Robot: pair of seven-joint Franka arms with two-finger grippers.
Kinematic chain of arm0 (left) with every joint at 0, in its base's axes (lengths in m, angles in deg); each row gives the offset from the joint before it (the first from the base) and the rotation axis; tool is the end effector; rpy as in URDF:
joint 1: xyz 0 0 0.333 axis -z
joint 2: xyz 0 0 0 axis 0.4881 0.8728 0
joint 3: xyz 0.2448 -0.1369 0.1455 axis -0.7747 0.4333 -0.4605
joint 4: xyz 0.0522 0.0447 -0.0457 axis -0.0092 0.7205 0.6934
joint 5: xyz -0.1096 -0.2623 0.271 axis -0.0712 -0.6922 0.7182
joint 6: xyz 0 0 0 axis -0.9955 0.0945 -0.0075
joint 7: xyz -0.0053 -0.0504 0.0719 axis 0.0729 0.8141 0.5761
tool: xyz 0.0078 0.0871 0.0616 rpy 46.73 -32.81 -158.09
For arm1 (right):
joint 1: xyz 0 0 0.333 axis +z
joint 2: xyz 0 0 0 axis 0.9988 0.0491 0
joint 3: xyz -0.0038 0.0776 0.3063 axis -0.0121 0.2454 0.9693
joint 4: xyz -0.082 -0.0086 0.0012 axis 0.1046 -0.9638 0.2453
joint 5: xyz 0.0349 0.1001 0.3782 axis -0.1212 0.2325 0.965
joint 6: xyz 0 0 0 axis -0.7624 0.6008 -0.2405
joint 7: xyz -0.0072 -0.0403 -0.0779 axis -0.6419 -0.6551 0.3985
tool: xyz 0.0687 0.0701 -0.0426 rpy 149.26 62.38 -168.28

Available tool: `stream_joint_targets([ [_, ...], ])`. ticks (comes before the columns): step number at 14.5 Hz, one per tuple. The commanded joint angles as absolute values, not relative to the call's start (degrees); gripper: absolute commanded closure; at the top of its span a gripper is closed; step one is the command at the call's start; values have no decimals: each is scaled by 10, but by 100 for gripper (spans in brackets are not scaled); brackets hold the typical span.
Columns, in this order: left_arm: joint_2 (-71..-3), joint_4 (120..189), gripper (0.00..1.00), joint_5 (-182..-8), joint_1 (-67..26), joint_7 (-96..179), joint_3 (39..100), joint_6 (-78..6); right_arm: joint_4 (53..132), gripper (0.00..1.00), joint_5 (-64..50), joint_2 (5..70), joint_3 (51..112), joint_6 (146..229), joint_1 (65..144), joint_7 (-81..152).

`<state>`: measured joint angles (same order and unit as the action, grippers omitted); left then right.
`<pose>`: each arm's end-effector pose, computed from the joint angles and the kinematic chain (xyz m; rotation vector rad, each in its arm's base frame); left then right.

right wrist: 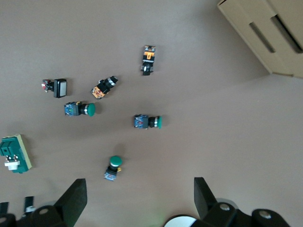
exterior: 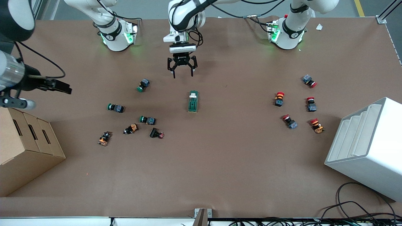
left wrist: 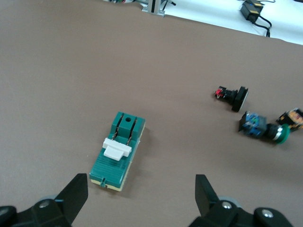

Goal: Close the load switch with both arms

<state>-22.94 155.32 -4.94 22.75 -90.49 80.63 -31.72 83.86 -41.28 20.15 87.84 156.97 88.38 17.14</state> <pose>0.1917 -0.6260 0.2099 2.7830 0.3043 1.2963 0.5703 0.0281 0.5584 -3.0872 0.2903 0.3082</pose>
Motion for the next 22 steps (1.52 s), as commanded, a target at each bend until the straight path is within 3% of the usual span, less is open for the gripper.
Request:
stream_joint_targets([
  [1, -225, 1564, 1, -17, 235, -899, 804, -296, 839, 0, -377, 231, 880, 1589, 925, 57],
  [13, -181, 1572, 2, 67, 235, -910, 778, -285, 896, 0, -333, 336, 880, 1770, 1121, -308],
  [22, -123, 1573, 2, 159, 236, -957, 777, -237, 991, 0, -320, 393, 880, 1984, 1243, -457],
])
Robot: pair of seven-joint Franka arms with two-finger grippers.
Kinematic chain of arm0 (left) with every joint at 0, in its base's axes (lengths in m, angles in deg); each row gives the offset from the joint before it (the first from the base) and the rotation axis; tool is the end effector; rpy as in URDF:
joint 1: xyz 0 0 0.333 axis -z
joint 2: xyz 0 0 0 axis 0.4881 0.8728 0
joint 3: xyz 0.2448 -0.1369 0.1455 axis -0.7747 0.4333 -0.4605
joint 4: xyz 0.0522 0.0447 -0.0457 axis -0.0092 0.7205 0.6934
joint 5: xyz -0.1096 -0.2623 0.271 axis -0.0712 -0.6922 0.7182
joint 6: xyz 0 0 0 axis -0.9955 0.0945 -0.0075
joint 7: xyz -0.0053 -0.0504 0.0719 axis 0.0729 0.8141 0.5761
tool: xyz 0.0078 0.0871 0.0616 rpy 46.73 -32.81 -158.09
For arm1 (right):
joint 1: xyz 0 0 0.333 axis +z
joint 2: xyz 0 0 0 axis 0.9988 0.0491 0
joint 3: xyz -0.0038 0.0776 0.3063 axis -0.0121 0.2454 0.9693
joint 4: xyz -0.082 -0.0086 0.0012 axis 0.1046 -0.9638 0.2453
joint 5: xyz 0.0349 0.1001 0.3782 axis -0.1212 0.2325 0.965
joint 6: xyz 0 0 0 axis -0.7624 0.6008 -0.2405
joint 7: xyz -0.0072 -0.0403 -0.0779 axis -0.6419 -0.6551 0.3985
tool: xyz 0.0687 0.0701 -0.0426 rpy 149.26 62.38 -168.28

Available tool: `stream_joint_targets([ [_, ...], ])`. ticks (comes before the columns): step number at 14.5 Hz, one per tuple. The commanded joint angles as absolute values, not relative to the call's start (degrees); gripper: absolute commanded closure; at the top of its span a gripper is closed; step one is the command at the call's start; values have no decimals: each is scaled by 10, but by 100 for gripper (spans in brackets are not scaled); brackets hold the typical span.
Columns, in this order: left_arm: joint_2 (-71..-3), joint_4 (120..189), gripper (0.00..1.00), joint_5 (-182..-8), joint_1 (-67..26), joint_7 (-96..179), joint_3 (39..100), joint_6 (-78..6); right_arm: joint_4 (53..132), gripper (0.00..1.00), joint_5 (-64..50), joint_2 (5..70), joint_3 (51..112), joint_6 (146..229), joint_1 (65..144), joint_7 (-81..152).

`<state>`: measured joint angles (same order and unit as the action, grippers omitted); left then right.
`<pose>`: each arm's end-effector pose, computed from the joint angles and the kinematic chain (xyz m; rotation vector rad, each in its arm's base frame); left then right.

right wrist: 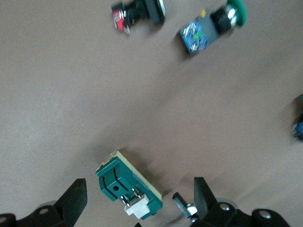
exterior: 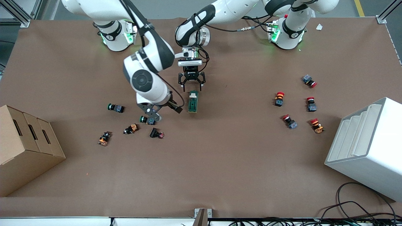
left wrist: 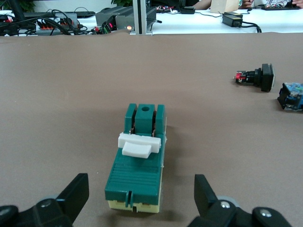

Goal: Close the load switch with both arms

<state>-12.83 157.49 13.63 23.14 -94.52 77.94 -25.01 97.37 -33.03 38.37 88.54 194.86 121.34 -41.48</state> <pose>0.2075 -0.5877 0.0981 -2.6800 -0.0194 -1.6068 0.5120 0.3798 0.3041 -2.8878 1.1160 0.2927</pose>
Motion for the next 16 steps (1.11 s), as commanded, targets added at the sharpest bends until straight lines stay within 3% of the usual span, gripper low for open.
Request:
stream_joint_targets([
  [1, -120, 1573, 3, 170, 235, -958, 775, -236, 1005, 0, -320, 399, 880, 2011, 1257, -472],
  [5, -109, 1573, 3, 193, 236, -958, 769, -230, 1061, 0, -320, 405, 881, 2132, 1296, -517],
  [9, -87, 1572, 3, 232, 239, -999, 766, -199, 1071, 0, -319, 430, 881, 2189, 1323, -546],
  [16, -80, 1573, 3, 236, 251, -1018, 760, -195, 1074, 0, -320, 433, 881, 2195, 1346, -546],
])
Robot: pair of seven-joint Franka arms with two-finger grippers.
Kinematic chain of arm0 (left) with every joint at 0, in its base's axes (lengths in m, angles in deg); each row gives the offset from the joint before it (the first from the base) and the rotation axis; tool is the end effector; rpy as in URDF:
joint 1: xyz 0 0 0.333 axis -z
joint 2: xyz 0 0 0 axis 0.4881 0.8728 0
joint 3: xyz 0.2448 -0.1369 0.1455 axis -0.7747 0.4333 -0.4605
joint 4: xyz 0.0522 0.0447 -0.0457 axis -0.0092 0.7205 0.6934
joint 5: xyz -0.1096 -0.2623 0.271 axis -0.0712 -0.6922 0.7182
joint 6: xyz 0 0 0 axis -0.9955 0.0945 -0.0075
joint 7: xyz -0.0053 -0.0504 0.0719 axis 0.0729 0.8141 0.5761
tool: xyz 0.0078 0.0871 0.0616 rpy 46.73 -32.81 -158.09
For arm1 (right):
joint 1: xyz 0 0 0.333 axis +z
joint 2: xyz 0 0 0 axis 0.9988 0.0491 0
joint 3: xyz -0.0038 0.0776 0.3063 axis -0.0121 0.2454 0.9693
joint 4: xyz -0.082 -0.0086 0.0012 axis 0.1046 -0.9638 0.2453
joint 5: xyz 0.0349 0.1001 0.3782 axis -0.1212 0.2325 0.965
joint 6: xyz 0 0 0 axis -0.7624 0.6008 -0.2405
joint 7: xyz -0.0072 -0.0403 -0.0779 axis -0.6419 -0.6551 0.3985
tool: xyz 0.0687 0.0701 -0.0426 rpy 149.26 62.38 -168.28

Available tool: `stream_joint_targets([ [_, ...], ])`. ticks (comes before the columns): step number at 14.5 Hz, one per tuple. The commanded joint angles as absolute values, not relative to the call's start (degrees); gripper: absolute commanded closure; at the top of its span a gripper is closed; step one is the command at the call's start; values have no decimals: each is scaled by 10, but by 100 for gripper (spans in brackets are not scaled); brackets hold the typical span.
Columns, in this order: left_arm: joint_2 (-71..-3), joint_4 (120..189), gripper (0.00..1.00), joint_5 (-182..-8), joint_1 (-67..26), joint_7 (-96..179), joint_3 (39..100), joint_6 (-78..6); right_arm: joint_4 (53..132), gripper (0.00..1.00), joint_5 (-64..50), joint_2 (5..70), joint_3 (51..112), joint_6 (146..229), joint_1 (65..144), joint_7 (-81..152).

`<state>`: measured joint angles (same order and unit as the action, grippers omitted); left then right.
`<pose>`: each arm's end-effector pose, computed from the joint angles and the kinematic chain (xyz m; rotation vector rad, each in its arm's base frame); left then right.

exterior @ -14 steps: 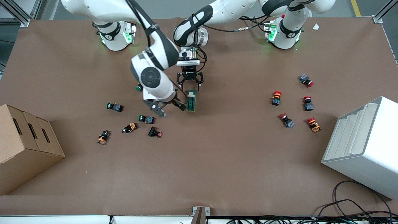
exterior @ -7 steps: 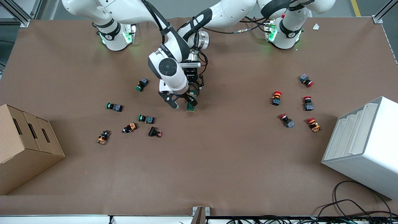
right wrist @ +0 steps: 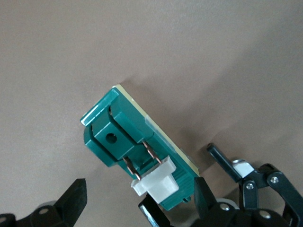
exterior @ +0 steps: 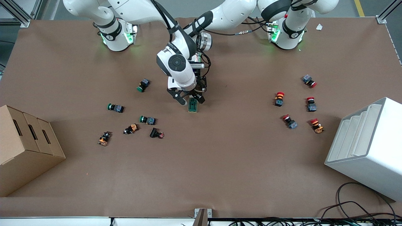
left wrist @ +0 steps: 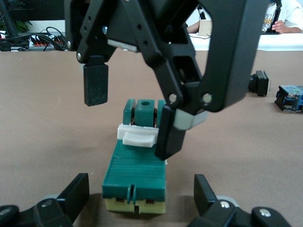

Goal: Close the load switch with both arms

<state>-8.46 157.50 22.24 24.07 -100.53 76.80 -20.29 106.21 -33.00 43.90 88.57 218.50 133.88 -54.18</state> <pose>0.2092 -0.5759 0.0602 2.5746 -0.0159 1.7558 0.4161 0.4656 0.2139 -2.7870 1.1589 0.1331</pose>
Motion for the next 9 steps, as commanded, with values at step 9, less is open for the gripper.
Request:
stream_joint_targets([
  [9, -77, 1573, 2, 236, 264, -1019, 749, -193, 1058, 0, -319, 455, 881, 2221, 1346, -549],
])
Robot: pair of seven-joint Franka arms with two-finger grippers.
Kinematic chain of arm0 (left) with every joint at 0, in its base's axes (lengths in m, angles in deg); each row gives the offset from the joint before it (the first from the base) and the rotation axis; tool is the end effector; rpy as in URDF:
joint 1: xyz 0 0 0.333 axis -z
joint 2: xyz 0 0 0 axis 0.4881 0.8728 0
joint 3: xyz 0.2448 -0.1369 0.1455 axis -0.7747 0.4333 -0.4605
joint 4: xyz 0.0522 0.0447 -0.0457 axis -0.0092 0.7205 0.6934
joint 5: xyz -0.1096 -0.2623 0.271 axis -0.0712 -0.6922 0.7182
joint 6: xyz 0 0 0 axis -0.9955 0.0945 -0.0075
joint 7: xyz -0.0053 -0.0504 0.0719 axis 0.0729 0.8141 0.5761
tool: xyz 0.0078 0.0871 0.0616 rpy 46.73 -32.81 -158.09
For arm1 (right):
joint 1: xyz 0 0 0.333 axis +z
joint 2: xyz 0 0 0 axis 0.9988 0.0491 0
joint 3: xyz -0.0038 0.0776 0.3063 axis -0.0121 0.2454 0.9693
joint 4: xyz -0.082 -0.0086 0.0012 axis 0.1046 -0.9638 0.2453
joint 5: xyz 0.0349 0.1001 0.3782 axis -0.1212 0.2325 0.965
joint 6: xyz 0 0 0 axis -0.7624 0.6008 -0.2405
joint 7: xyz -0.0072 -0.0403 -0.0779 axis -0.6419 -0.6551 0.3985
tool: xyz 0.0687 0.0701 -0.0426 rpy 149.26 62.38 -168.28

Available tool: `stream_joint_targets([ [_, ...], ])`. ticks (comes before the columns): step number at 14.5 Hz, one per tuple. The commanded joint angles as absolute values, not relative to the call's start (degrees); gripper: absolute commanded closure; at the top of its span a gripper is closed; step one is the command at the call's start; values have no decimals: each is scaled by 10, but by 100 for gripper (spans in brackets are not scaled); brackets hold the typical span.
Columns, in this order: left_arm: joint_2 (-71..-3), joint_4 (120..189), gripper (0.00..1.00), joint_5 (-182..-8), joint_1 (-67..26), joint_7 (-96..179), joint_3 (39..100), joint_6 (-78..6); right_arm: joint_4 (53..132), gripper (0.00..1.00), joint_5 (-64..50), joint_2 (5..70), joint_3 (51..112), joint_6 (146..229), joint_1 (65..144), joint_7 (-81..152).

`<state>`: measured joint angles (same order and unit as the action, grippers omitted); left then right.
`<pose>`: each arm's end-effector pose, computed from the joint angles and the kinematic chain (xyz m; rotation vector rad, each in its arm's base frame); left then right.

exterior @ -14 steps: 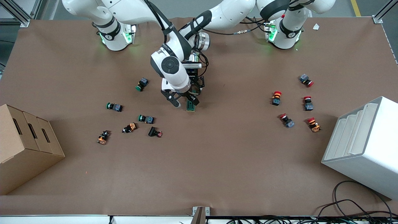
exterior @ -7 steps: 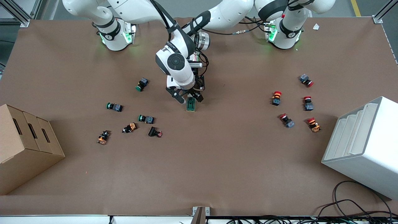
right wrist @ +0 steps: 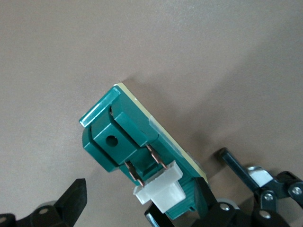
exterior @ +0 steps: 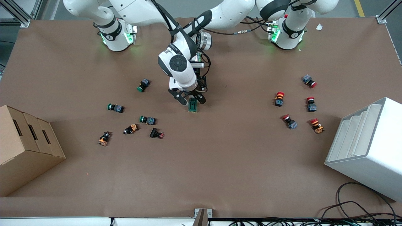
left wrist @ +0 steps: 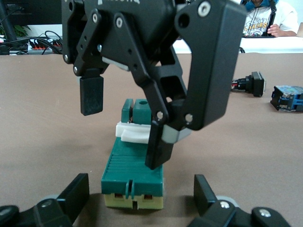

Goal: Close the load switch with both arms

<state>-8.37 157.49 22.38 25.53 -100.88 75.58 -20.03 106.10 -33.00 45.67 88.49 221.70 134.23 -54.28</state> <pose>0.2059 -0.5754 0.0567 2.5579 -0.0351 1.7782 0.4164 0.4682 0.2007 -2.7667 1.1541 0.1076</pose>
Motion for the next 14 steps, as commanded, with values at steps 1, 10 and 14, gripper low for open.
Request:
stream_joint_targets([
  [1, -76, 1573, 2, 236, 265, -1020, 749, -183, 1053, 0, -319, 455, 881, 2221, 1343, -550],
  [10, -76, 1569, 2, 245, 266, -1013, 744, -180, 1008, 0, -318, 456, 882, 2213, 1310, -546],
  [14, -76, 1566, 2, 245, 266, -1013, 744, -181, 991, 0, -318, 468, 882, 2200, 1302, -546],
])
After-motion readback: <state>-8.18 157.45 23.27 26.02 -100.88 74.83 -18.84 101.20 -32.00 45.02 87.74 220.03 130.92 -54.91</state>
